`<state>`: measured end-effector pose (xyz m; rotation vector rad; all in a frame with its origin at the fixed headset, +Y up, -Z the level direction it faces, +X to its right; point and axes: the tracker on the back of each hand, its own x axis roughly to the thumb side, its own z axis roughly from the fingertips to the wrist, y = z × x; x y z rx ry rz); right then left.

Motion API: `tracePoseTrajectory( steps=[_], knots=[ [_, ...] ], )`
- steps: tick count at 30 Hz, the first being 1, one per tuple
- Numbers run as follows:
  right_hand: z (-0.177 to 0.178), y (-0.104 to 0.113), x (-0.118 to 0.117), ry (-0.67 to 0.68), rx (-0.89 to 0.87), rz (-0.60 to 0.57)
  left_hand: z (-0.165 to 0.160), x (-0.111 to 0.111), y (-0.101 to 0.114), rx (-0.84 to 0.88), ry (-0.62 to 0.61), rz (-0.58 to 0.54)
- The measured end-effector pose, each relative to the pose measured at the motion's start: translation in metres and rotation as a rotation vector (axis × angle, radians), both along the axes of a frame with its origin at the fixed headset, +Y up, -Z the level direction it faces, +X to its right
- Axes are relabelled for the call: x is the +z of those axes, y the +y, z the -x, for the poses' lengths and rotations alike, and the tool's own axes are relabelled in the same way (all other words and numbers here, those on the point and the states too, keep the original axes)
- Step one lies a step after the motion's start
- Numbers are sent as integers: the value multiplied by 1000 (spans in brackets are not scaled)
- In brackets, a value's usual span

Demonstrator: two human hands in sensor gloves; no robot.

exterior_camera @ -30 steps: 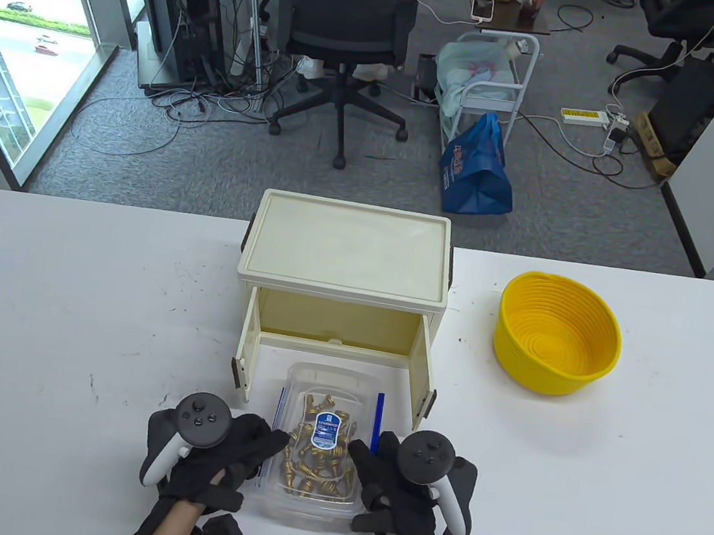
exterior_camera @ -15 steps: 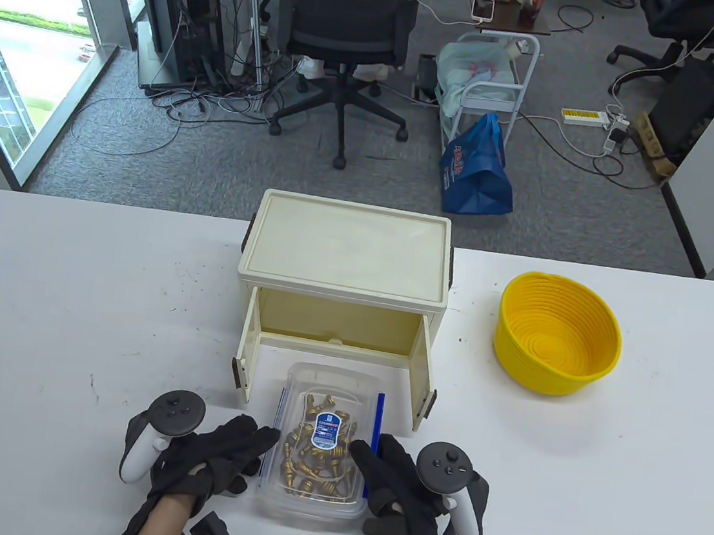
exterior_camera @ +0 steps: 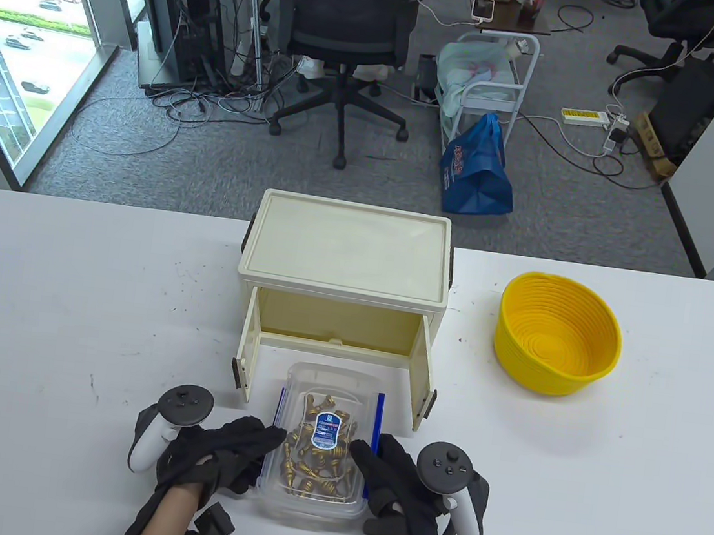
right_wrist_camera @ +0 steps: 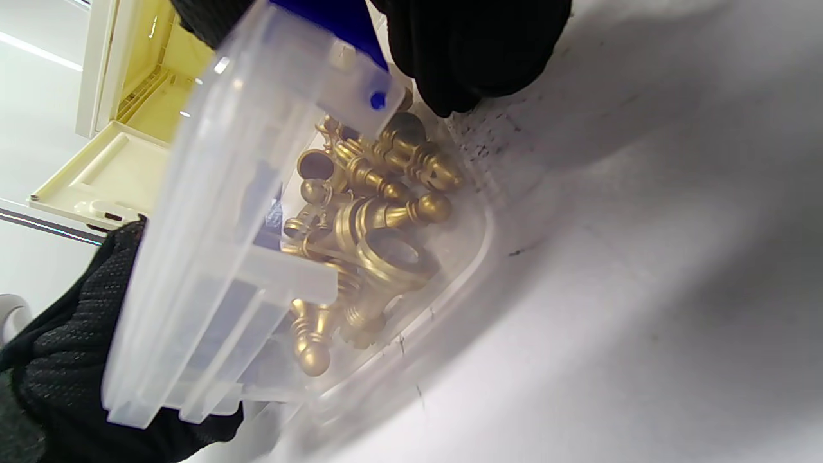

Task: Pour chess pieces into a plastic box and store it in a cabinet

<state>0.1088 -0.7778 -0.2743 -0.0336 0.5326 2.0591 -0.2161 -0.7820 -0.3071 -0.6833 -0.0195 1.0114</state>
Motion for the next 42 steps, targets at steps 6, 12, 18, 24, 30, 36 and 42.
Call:
tracePoseTrajectory(
  steps=[6,12,18,24,30,36,42],
  knots=[
    [0,0,0,-2,6,-3,5,-3,5,-87,-18,-36],
    [1,0,0,-2,15,-7,7,-5,8,-88,-68,-76],
    [1,0,0,-6,20,-8,-11,5,24,-216,-139,-240],
    [3,2,-1,-28,32,-8,-28,13,32,-346,-122,-353],
    [0,-2,-3,-38,-30,25,-43,19,42,-534,-142,-451],
    [-6,-8,-10,-36,-163,147,-35,18,34,-398,-93,-387],
    [6,4,-22,-73,-73,192,-30,16,30,-341,-91,-360]
  ],
)
